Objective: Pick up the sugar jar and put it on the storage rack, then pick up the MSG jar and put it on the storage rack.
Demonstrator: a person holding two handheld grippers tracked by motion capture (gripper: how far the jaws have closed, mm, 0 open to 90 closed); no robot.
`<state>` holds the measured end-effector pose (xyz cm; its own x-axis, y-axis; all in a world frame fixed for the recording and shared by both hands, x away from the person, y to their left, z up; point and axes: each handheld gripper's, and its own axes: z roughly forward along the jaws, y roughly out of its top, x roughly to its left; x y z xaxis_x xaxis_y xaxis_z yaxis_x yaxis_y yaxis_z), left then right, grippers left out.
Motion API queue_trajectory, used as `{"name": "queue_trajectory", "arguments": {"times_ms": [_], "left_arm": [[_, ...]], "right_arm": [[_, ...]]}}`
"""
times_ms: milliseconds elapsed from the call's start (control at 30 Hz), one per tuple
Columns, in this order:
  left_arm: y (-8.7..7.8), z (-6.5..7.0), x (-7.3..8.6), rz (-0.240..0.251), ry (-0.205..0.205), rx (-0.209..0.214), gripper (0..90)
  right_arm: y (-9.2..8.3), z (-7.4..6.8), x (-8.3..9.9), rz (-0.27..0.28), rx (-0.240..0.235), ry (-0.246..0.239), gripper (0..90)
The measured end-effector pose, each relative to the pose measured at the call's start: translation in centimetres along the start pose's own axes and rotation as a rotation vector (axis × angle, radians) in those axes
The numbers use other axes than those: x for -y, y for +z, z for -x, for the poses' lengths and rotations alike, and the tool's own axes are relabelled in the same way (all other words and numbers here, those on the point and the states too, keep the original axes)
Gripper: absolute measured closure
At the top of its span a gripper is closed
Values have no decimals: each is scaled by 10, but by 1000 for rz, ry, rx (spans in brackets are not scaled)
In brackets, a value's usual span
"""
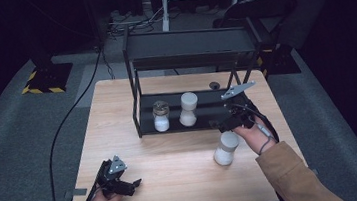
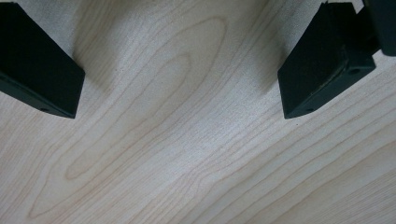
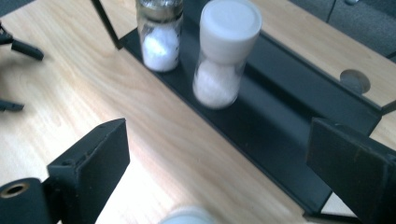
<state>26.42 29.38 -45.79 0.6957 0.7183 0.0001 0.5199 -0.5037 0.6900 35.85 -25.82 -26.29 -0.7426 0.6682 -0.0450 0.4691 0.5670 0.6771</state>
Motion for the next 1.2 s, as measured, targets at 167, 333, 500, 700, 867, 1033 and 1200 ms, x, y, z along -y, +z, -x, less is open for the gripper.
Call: {"name": "queue_trajectory", "arguments": {"times_ms": [167, 333, 500, 700, 867, 1033, 1200], "left_arm": [[0, 0, 0, 0, 0, 0, 1], [0, 0, 0, 0, 0, 0, 1], [0, 0, 0, 0, 0, 0, 1], [0, 0, 0, 0, 0, 0, 1], [0, 0, 0, 0, 0, 0, 1], [0, 0, 0, 0, 0, 0, 1], [0, 0, 0, 0, 0, 0, 1]], "right_arm": [[-8, -2, 13, -2, -3, -2, 60], [-13, -3, 24, -8, -17, -4, 59], [-17, -5, 35, -14, -21, -5, 59], [-13, -3, 49, -18, -30, 13, 55], [-9, 0, 61, -4, -46, 28, 45], [-3, -5, 67, -4, -34, 6, 34], [4, -7, 71, -10, -35, 0, 30]]}}
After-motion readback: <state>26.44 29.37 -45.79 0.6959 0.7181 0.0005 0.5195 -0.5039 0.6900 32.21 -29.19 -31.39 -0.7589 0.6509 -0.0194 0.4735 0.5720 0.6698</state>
